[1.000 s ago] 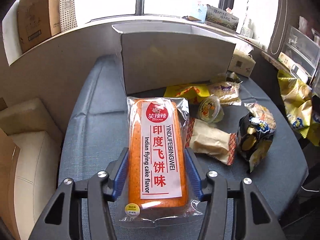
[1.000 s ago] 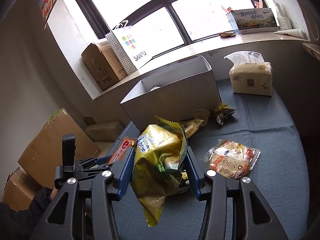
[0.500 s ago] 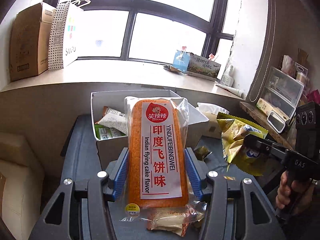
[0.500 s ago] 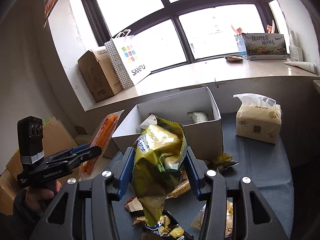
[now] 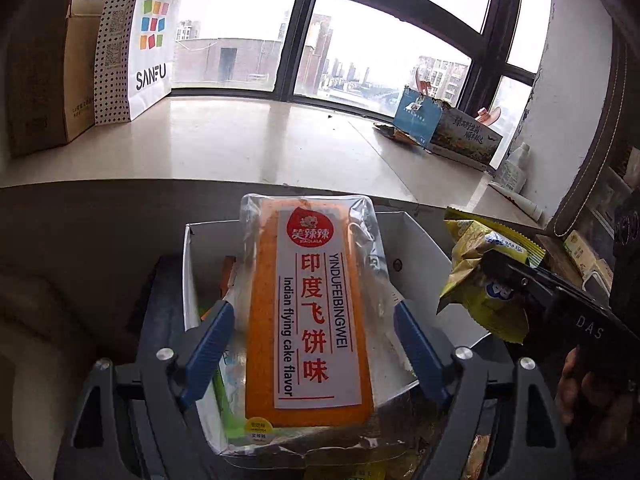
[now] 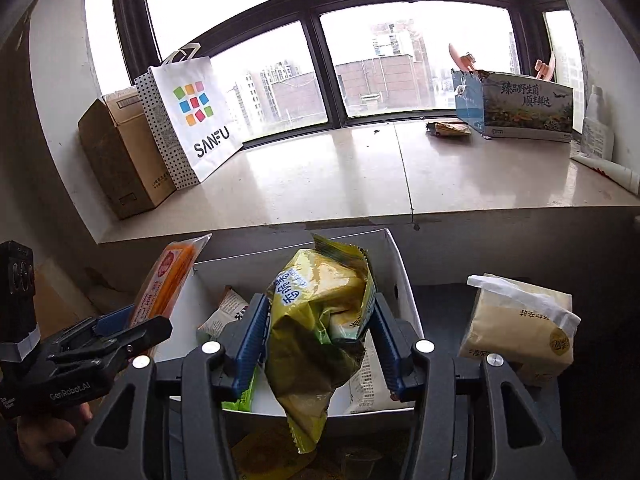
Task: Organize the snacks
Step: 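Place both held packs into the white box and open both tools, then move both tools back over the remaining snacks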
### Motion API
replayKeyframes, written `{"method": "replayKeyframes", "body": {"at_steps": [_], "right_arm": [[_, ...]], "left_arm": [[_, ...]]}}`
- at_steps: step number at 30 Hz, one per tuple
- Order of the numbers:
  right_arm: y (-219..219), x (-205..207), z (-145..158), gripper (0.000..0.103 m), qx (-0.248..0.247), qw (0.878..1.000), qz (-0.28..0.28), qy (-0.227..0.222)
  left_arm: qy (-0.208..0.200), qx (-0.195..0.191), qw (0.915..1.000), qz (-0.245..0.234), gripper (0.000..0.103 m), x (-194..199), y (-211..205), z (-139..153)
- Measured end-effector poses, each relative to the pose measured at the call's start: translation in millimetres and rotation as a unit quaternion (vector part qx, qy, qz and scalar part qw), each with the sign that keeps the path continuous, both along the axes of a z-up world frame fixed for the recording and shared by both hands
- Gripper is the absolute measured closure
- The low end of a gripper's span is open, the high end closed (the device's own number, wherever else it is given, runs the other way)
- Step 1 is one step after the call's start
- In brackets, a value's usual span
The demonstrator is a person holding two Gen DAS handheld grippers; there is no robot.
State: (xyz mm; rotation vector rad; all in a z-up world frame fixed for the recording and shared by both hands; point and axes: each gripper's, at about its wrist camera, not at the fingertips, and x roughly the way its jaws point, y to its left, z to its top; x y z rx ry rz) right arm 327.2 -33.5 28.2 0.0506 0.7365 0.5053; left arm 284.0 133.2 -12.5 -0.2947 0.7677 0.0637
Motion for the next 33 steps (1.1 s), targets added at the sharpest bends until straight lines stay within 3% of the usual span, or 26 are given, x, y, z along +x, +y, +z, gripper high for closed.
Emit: {"method": "replayKeyframes", "body": {"at_steps": [1, 2, 3, 6, 14, 20, 24, 27, 33], "right_arm": [[3.8, 7.0, -0.8, 0.029, 0.001, 1.000, 0.008, -0.001], [8.0, 12.9, -2.8, 0.004, -0.005, 1.000, 0.014, 0.006], [10.9, 15.6, -4.6, 0.000, -0.017, 1.000, 0.009, 0.011], [7.4, 11.2, -4.5, 0.000, -0.020, 1.000, 0.004, -0.002], [-23.9, -30.5, 11.0, 0.000, 0.048, 0.999, 0.008, -0.008], [-46.3, -91.0, 23.3, 0.000, 0.087, 0.994, 0.049, -0.032], [-56.3, -130.1, 27.5, 0.000, 0.082, 0.993, 0.057, -0.063], [-65.1, -157.7, 29.0, 0.000, 0.082, 0.991, 0.063, -0.086], [-77.6, -211.0, 25.2, 0.000, 0.032, 0.990, 0.069, -0.119]], "left_arm": [[0.010, -0.008, 0.9999, 0.000, 0.002, 3.1, 3.7, -3.7], [0.009, -0.014, 0.9999, 0.000, 0.000, 2.4, 6.8, -5.6], [0.005, -0.015, 0.9999, 0.002, 0.000, -2.0, 7.7, -7.2], [0.003, -0.010, 0.9999, 0.003, 0.000, -13.0, 10.6, -11.5], [-0.014, 0.004, 0.9998, 0.009, 0.000, -39.1, 9.5, -6.1], [-0.055, -0.008, 0.9984, -0.009, 0.000, -99.4, -18.4, 8.7], [-0.085, -0.002, 0.9959, -0.032, 0.000, -148.8, -45.9, 16.2], [-0.069, 0.001, 0.9968, -0.040, 0.000, -171.8, -63.5, 17.0], [-0.099, 0.003, 0.9942, -0.043, 0.000, -223.3, -81.9, 29.3]]}}
